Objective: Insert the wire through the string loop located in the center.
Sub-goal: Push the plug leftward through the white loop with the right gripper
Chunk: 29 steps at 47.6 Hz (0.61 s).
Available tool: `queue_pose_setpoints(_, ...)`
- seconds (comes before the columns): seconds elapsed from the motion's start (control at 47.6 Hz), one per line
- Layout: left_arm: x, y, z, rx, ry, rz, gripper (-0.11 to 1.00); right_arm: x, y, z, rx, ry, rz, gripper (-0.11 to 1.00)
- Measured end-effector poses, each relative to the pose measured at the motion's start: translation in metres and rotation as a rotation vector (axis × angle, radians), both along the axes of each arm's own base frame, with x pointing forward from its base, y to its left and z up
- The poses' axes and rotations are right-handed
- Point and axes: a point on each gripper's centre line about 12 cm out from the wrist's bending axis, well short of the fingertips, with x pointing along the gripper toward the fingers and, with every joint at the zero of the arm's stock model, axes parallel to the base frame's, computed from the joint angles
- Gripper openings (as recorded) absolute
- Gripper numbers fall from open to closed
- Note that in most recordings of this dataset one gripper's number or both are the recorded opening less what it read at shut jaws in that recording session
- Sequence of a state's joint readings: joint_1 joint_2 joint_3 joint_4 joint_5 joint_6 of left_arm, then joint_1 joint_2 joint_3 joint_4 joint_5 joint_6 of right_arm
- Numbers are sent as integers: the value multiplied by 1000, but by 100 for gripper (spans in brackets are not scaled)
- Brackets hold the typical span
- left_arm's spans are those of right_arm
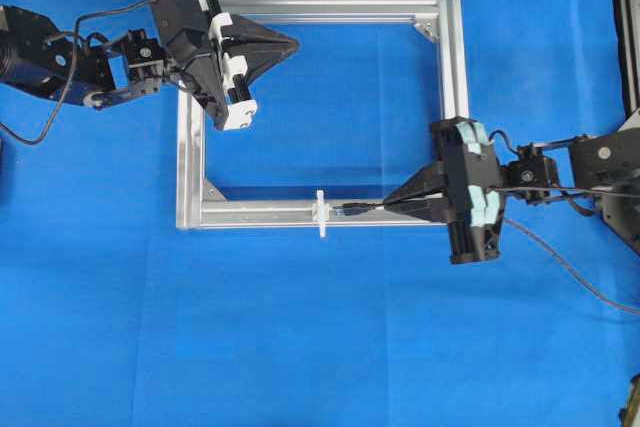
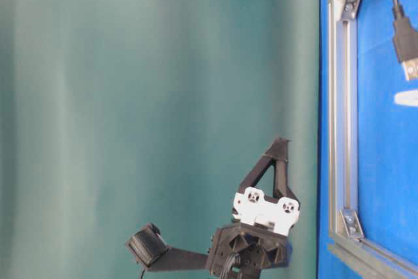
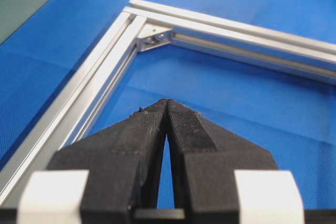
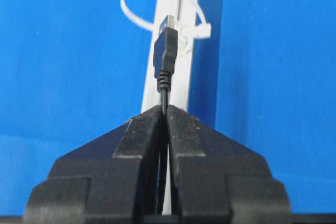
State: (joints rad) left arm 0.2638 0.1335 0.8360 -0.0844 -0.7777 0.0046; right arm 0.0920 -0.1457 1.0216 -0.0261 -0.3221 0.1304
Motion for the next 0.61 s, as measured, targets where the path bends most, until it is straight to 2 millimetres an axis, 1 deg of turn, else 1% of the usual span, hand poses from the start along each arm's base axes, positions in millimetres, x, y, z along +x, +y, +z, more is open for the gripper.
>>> queue_pose_setpoints(0.61,0,-1,0,2,-1,-3,0,51,4,-5,2,-8,-3,-2)
